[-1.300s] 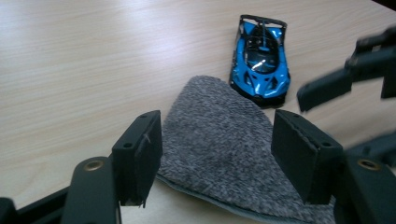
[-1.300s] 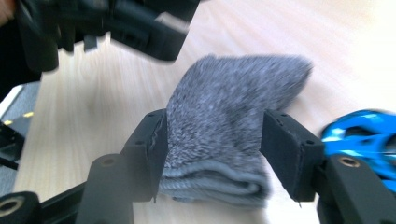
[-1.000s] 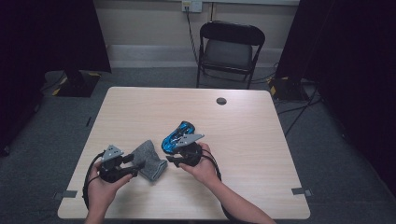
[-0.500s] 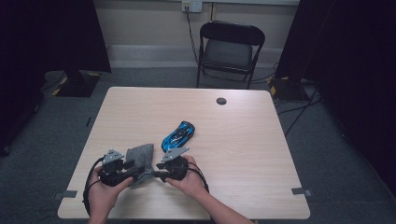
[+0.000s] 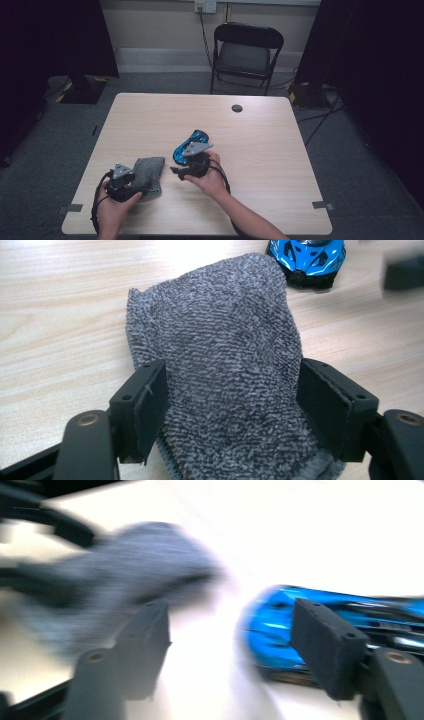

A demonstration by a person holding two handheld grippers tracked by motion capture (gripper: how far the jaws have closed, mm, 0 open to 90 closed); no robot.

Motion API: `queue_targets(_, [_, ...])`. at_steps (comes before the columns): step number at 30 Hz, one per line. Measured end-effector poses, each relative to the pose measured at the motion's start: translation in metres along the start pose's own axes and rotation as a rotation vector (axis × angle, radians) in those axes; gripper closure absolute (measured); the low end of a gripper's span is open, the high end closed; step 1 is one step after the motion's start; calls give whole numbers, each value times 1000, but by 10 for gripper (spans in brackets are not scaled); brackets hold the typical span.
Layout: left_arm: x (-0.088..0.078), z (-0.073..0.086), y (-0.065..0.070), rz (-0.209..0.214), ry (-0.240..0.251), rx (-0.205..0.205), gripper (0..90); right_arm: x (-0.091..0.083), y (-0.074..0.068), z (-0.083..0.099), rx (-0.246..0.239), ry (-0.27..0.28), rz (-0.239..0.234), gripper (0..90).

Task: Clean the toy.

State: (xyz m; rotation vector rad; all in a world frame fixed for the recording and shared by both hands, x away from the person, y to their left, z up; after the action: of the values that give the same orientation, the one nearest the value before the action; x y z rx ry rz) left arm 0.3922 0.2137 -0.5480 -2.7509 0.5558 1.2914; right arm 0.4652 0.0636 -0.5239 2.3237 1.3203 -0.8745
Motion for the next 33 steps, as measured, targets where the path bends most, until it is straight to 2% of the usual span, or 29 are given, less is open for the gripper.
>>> queue_targets(4, [11, 5, -1, -12, -39, 7, 269, 0, 36, -2, -45, -18, 85, 220])
queue_targets(7, [15, 5, -1, -33, -45, 24, 294, 2, 55, -9, -19, 1, 72, 169])
queue_targets(11, [18, 2, 2, -35, -40, 37, 406, 12, 70, -7, 8, -24, 66, 164])
queue_targets(12, [19, 1, 3, -26, -33, 32, 448, 15, 71, -6, 21, -29, 58, 162])
queue_targets(14, [19, -1, 4, -19, -32, 31, 518, 21, 71, -1, -12, -66, 50, 157])
queue_targets(17, [20, -2, 4, -2, -30, 27, 574, 28, 72, 2, -30, -88, 42, 142])
queue_targets(20, [20, -1, 4, 8, -26, 26, 594, 28, 76, 1, -57, -95, 46, 142])
queue_targets(23, [20, -2, 4, 10, -28, 29, 597, 29, 80, 7, -61, -142, 68, 118])
queue_targets(29, [20, -2, 4, 20, -26, 7, 613, 29, 80, 9, -57, -94, 58, 104])
queue_targets(33, [21, -4, 5, 19, -32, -3, 645, 30, 80, 9, -55, -94, 56, 101])
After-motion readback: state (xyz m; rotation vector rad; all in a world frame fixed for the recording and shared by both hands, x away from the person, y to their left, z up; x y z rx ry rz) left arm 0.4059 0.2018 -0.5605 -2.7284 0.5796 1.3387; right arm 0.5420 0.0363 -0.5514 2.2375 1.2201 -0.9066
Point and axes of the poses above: each handheld gripper's, and its own axes: x roughly forward along the jaws, z roughly out of its underside, y roughly to its right, the point moved 10 cm from there along x, roughly forward along the jaws, and after that the axes turned 7 degrees about -y, right-handed, at the moved point
